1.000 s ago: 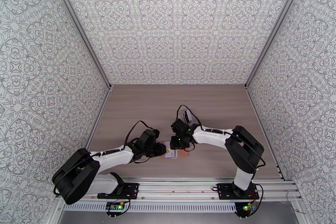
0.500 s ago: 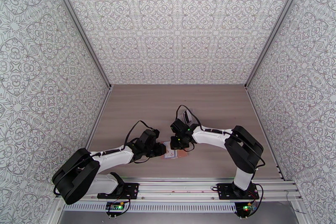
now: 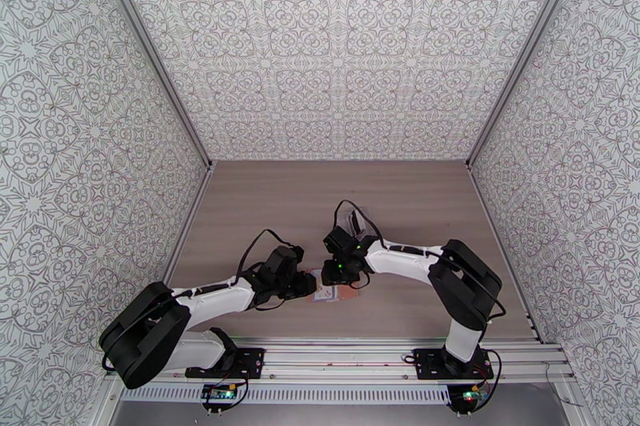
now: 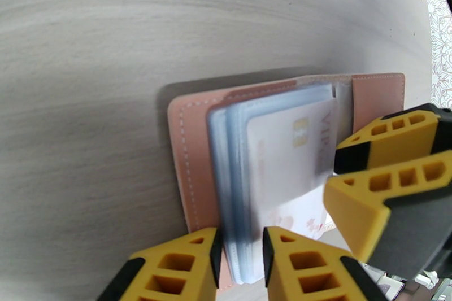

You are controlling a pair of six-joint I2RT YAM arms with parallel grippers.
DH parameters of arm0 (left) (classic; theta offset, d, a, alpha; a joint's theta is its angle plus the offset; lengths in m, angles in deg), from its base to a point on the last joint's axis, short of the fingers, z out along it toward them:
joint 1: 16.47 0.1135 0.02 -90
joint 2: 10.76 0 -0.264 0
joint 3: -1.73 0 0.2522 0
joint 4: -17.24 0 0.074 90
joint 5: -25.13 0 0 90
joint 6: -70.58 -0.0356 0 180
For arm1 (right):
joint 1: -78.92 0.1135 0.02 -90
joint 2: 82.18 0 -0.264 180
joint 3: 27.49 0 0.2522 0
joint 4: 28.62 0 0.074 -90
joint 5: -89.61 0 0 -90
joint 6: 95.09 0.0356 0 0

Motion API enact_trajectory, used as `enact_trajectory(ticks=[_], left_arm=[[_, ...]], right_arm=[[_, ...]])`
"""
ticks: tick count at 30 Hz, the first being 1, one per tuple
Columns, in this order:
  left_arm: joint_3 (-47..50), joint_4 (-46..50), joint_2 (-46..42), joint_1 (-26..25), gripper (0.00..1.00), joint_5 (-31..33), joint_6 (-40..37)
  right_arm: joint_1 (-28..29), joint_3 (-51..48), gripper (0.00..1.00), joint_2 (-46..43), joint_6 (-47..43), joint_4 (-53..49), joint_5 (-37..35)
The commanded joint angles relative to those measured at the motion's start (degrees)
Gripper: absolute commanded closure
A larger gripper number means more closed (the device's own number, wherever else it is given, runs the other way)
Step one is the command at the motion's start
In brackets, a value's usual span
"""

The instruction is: Put the credit cards into the card holder

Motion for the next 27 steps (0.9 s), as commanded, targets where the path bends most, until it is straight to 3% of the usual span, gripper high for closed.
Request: enact_trajectory(ticks=[1,8,27], left_arm=[[0.13,2.04,0.48,-0.61,0.70,1.78,-0.97],[0.05,2.21,-0.15,-0.63,0.70,1.99,-0.88],[0.03,3.61,-2.39,-0.26,0.70,2.17,-1.23]], right_arm=[[0.39,2.17,0.64,-3.87,-1.65,-3.44,-3.82],[0.37,1.22,0.61,-7.38,-3.30,-6.89,-9.40],[0.32,-3.68,0.64,-6.30,-2.30,-5.39,-10.62]])
